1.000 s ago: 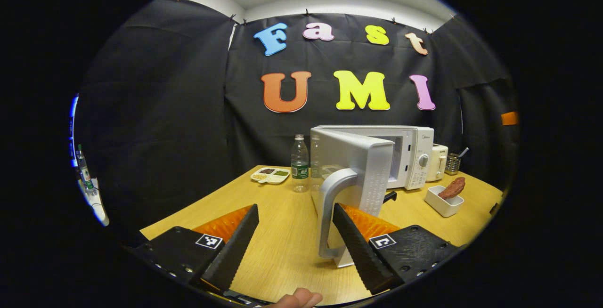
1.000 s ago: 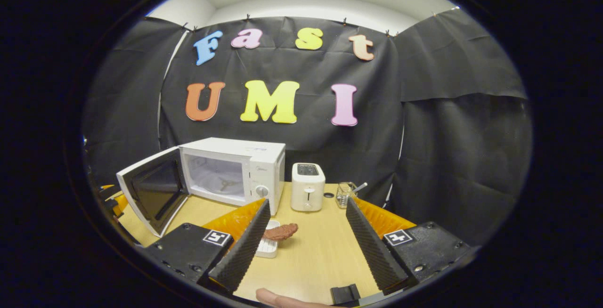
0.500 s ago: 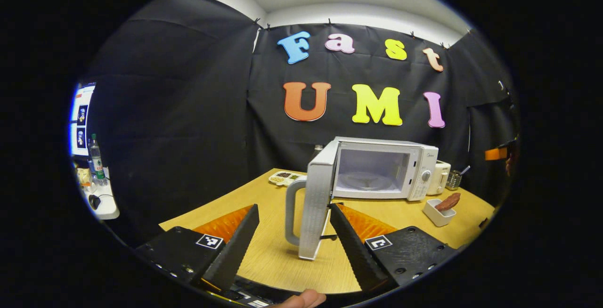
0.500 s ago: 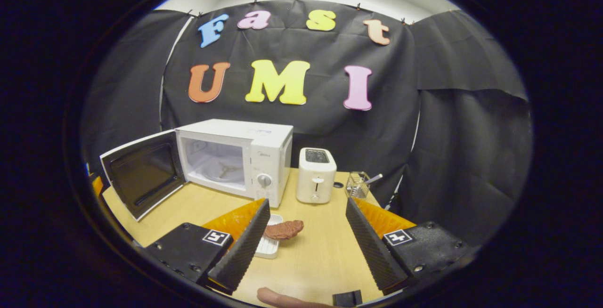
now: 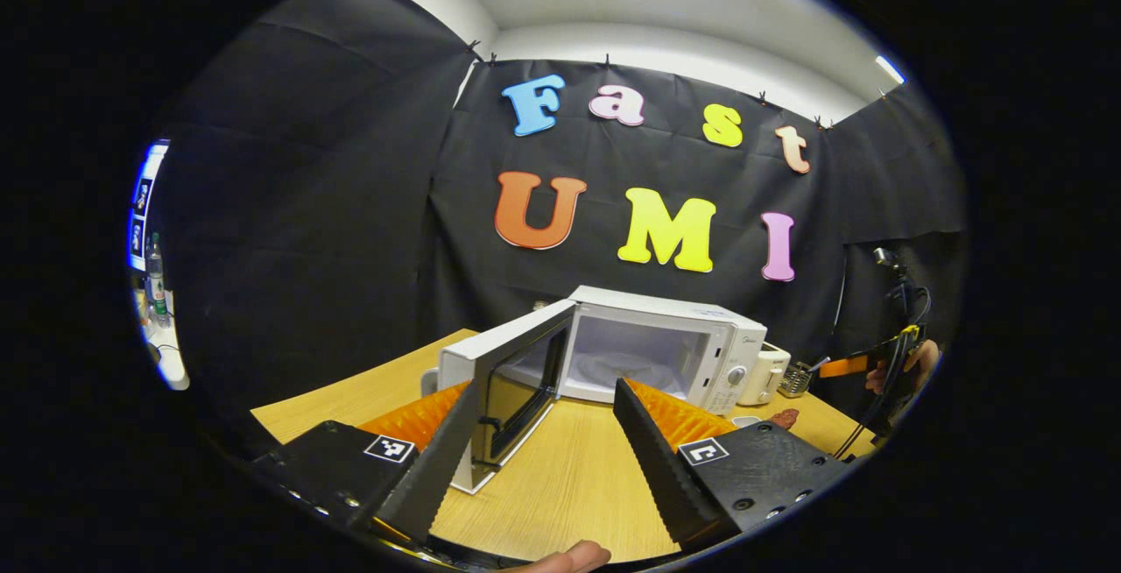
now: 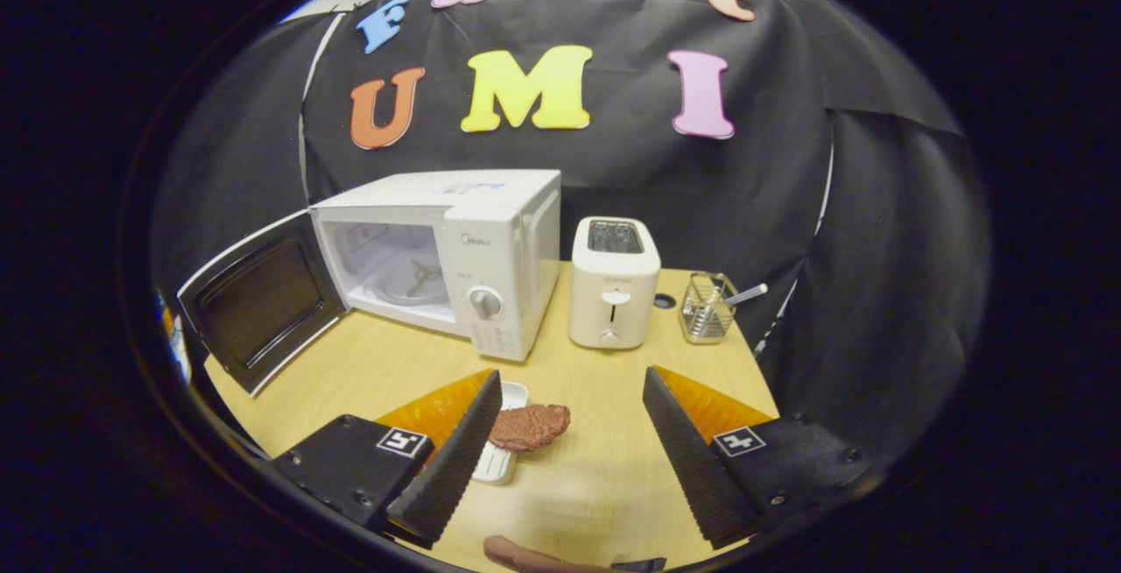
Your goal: Open the microwave oven with the left hand, put the food in, and close the microwave oven.
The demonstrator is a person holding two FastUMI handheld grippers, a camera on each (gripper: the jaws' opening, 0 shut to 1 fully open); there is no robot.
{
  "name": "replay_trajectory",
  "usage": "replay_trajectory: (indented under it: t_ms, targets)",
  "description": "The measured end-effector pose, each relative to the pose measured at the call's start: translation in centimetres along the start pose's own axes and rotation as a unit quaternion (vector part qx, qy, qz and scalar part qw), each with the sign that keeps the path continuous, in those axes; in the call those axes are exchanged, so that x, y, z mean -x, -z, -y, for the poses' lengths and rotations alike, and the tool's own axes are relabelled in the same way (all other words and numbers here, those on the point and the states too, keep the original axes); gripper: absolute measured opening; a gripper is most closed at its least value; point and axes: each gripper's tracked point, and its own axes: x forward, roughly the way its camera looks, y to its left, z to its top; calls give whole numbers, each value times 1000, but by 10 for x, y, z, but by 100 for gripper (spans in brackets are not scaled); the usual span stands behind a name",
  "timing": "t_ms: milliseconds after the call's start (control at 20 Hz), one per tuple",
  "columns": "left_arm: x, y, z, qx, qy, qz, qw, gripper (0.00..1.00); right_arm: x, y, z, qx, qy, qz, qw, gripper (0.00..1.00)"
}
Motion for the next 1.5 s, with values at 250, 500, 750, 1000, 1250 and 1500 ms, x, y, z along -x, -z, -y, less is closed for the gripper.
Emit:
replay_trajectory:
  t_ms: [250,500,750,1000,1250,1500]
  targets:
    - [-9,-25,40,-37,13,30,999,94,-43,33,7,-59,-71,-83,992,100]
    - [-15,-30,72,-82,18,30,996,94,-68,58,1,-120,-159,-132,971,81]
    - [-18,-23,89,-88,25,18,996,95,-81,75,-17,-196,-255,-174,931,80]
    - [-15,-23,97,-71,34,19,997,95,-77,87,-36,-264,-326,-219,881,35]
    - [-9,-23,95,-72,39,24,996,95,-67,80,-38,-271,-325,-204,883,13]
    - [0,-28,81,-69,46,34,996,95,-30,65,-41,-267,-317,-164,895,14]
